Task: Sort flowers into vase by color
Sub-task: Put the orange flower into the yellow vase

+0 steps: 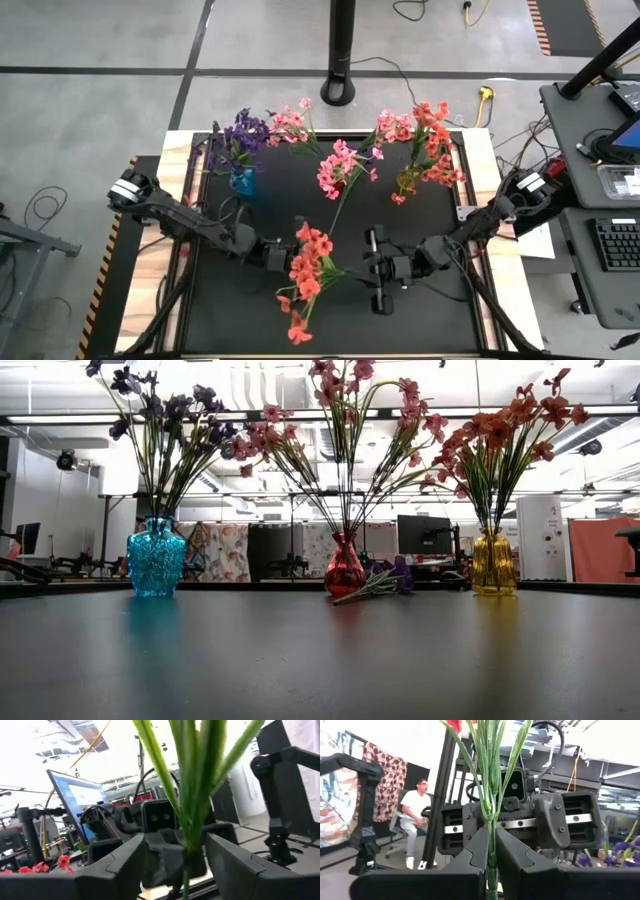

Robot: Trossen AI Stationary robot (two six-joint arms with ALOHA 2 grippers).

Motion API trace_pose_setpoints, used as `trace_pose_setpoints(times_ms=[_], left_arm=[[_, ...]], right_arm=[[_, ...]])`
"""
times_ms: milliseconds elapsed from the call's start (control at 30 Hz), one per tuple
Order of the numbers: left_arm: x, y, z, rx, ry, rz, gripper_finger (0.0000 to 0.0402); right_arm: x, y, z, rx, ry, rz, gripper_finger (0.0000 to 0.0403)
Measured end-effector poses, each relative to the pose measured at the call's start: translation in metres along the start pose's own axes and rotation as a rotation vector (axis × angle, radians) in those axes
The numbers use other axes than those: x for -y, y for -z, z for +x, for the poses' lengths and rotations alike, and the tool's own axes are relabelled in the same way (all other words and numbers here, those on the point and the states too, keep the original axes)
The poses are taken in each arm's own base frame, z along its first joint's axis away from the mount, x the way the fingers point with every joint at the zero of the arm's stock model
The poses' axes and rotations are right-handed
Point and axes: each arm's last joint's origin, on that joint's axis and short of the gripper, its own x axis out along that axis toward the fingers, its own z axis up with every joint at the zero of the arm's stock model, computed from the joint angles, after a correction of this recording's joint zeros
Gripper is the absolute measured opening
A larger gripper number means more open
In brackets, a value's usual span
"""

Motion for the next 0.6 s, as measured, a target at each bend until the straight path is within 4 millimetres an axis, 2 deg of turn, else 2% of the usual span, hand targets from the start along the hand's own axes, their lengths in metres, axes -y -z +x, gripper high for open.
trace_pose_setpoints(times_ms=[233,600], left_arm=[[0.000,0.007,0.016,-0.010,-0.010,0.006,0.0147],[0.000,0.005,0.015,-0.005,-0.005,-0.003,0.0012]], right_arm=[[0.002,0.001,0.001,-0.010,0.014,-0.017,0.0018],[0.003,0.001,0.001,-0.010,0.031,0.007,0.0023]])
